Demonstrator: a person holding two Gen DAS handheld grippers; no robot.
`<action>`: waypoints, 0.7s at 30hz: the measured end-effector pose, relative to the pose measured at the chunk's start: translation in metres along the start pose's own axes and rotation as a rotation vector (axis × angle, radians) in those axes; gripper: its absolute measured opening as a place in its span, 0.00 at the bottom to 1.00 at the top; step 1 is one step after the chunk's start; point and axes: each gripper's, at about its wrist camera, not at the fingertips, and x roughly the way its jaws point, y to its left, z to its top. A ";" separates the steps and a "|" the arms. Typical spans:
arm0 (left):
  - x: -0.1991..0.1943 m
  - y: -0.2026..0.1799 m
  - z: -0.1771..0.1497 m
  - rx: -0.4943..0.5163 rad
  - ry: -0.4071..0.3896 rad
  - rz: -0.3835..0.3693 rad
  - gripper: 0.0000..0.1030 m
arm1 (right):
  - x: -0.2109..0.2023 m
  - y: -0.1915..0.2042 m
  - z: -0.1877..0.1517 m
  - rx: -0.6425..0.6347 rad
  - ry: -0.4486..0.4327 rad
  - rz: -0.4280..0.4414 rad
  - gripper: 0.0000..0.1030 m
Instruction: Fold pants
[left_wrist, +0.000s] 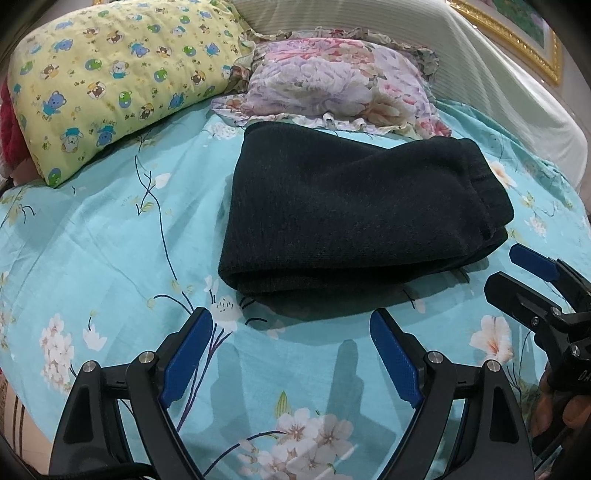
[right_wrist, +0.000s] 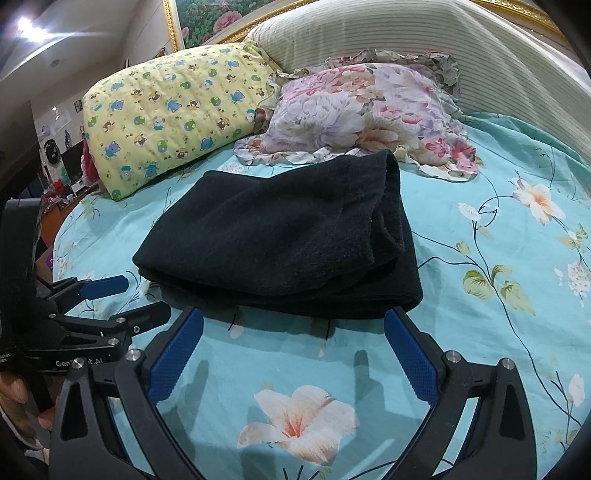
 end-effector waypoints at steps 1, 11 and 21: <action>0.000 0.000 0.000 -0.002 -0.007 -0.001 0.85 | 0.000 0.000 0.000 0.000 -0.005 0.002 0.96; 0.000 -0.003 0.002 0.008 -0.031 0.009 0.85 | 0.001 -0.002 0.000 0.010 -0.037 0.002 0.96; 0.005 -0.002 0.001 0.006 -0.013 0.009 0.85 | 0.008 -0.002 -0.002 0.017 -0.017 0.014 0.96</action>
